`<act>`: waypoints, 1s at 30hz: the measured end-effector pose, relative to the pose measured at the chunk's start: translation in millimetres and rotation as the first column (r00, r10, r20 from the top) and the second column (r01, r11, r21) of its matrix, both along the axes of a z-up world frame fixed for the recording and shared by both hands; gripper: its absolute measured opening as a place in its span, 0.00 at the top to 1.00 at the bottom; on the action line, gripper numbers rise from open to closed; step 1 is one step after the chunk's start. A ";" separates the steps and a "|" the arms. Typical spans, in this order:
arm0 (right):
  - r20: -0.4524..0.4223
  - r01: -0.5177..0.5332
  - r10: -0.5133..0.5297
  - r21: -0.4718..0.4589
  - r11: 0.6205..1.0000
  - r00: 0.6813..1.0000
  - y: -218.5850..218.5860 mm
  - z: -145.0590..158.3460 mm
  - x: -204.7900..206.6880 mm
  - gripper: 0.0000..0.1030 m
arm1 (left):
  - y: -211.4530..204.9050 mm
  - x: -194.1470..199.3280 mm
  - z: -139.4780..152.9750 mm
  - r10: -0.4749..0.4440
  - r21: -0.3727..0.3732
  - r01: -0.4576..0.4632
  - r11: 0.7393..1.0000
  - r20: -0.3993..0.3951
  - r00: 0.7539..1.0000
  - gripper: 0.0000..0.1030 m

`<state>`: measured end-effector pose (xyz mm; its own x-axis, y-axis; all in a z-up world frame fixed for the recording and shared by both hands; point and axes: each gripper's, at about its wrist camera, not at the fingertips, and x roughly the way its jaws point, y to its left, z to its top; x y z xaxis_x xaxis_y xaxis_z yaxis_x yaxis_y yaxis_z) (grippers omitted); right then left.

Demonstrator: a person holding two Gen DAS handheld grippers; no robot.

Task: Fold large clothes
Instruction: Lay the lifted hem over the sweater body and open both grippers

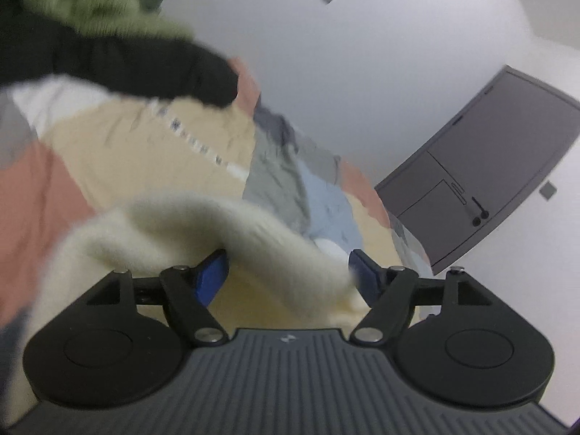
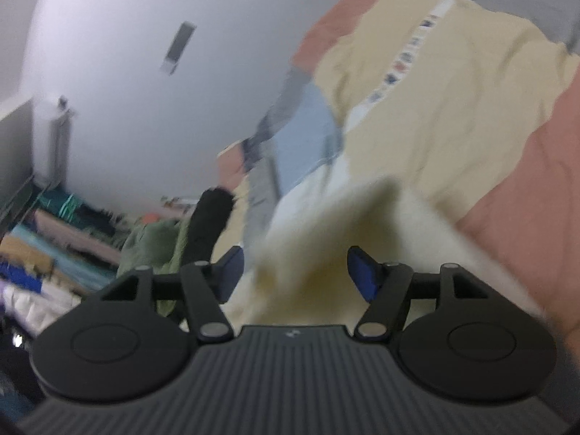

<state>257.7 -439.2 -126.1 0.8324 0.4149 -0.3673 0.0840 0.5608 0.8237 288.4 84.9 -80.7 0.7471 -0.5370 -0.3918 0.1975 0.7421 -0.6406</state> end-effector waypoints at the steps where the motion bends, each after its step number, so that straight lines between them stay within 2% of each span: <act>1: 0.013 -0.019 0.020 -0.014 1.000 1.000 3.9 5.0 -3.9 0.36 | -0.6 -6.8 6.0 0.000 0.027 -0.001 1.000 0.028 1.000 0.25; 3: 0.038 -0.057 0.060 -0.060 0.997 0.997 13.7 16.2 -12.2 0.36 | -3.3 -18.5 15.1 -0.010 0.090 0.005 0.996 0.060 0.998 0.25; 6: 0.042 -0.100 0.107 -0.152 0.983 0.993 28.3 27.3 -21.2 0.36 | -9.6 -33.3 20.0 -0.020 0.212 0.011 0.977 0.040 0.999 0.25; 8: 0.024 -0.120 0.129 -0.225 0.967 0.991 37.8 29.2 -22.5 0.36 | -17.8 -39.2 19.3 -0.061 0.298 0.054 0.953 0.015 0.998 0.25; 9: 0.013 -0.127 0.135 -0.257 0.958 0.991 41.7 28.0 -20.7 0.37 | -24.4 -39.7 17.1 -0.082 0.353 0.077 0.932 -0.001 0.997 0.24; 11: -0.035 -0.137 0.133 -0.335 0.932 0.990 50.0 23.3 -11.9 0.37 | -34.1 -37.6 12.0 -0.082 0.429 0.079 0.900 -0.013 0.997 0.24; 12: -0.055 -0.142 0.131 -0.368 0.919 0.990 53.4 19.4 -6.6 0.41 | -38.8 -33.5 9.0 -0.080 0.453 0.081 0.888 -0.021 0.997 0.24; 15: -0.099 -0.150 0.119 -0.436 0.887 0.988 60.4 8.9 11.4 0.51 | -46.1 -13.3 -1.4 -0.053 0.471 0.065 0.880 -0.039 0.998 0.24; 18: -0.089 -0.134 0.105 -0.448 0.884 0.991 60.5 3.5 19.3 0.51 | -47.8 11.2 -17.0 0.015 0.508 0.018 0.861 -0.060 0.998 0.25; 21: -0.079 -0.112 0.086 -0.438 0.892 0.993 59.0 -0.5 31.0 0.51 | -42.1 32.3 -27.2 0.030 0.475 0.016 0.880 -0.089 0.996 0.25; 24: -0.065 -0.066 0.041 -0.454 0.888 0.997 58.0 -2.8 49.0 0.51 | -39.3 47.1 -24.7 0.056 0.471 -0.027 0.882 -0.048 0.997 0.25; 26: -0.067 -0.058 0.030 -0.467 0.882 0.997 59.1 -8.1 60.4 0.51 | -35.9 58.8 -26.9 0.073 0.458 -0.042 0.888 -0.050 0.996 0.25; 28: -0.084 -0.072 0.036 -0.493 0.867 0.996 63.6 -16.0 66.7 0.52 | -32.7 67.7 -35.5 0.085 0.446 -0.043 0.894 -0.075 0.993 0.25; 30: -0.085 -0.083 0.044 -0.534 0.842 0.995 69.4 -20.2 69.1 0.52 | -32.6 73.8 -45.1 0.092 0.459 -0.037 0.888 -0.097 0.991 0.25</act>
<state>326.8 -369.8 -146.3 0.7764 0.1881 -0.6015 0.0769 0.9190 0.3866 362.2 52.3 -125.8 0.7103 -0.2315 -0.6647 0.0862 0.9659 -0.2443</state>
